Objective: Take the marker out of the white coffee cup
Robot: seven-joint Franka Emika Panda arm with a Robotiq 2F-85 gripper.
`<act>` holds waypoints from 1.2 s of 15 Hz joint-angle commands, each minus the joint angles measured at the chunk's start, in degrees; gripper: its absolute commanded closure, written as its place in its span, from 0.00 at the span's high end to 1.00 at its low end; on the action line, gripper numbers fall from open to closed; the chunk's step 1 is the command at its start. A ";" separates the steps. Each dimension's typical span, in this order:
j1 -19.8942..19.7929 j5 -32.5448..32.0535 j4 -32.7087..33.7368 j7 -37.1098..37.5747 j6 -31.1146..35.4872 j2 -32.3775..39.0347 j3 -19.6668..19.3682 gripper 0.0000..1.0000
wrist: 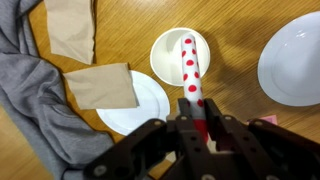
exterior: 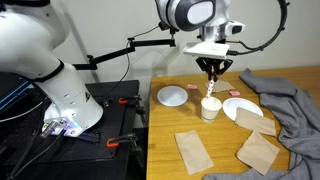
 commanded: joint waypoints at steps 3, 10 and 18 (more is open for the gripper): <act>0.89 3.77 -4.25 7.59 -11.05 -12.21 -1.48 0.05; -0.54 10.20 -2.62 10.54 -20.59 -12.39 -7.05 0.05; -1.92 7.43 -0.69 15.31 -19.46 -5.57 -10.25 0.05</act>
